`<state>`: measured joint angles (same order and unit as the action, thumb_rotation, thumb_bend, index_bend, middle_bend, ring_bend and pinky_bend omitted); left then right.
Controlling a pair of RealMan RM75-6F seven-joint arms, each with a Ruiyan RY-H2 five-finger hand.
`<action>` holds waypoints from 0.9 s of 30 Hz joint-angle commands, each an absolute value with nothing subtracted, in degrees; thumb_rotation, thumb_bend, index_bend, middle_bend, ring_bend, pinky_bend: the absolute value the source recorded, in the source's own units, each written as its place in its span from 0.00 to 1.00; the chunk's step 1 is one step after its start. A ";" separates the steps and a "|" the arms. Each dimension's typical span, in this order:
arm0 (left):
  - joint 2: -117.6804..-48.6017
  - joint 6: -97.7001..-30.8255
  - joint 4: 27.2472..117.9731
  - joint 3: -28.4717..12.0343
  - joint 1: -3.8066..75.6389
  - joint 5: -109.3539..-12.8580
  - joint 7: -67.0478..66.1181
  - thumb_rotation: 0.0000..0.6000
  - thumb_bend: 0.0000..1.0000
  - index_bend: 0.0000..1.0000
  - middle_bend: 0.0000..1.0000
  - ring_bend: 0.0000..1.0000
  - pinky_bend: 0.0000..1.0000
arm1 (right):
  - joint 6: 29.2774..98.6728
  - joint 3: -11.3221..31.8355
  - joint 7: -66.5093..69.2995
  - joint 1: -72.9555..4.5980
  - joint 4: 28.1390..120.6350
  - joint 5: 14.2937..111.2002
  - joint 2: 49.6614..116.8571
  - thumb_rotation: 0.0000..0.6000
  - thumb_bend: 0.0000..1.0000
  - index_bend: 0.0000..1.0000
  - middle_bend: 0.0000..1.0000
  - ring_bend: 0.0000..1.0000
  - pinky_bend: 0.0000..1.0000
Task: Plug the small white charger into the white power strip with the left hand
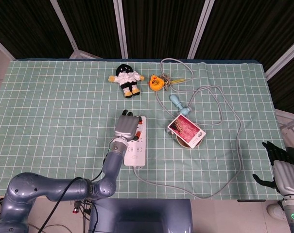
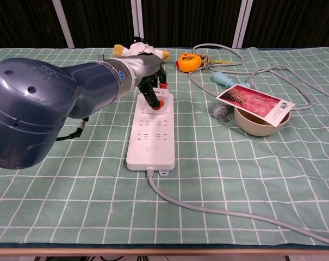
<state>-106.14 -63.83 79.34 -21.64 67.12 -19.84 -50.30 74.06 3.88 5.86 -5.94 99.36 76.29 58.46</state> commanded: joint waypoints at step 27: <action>-101.83 -62.89 83.40 -20.28 65.82 -16.57 -53.73 1.00 0.00 0.17 0.13 0.03 0.00 | 74.57 3.97 5.84 -5.79 99.30 76.37 58.67 1.00 0.30 0.00 0.00 0.00 0.00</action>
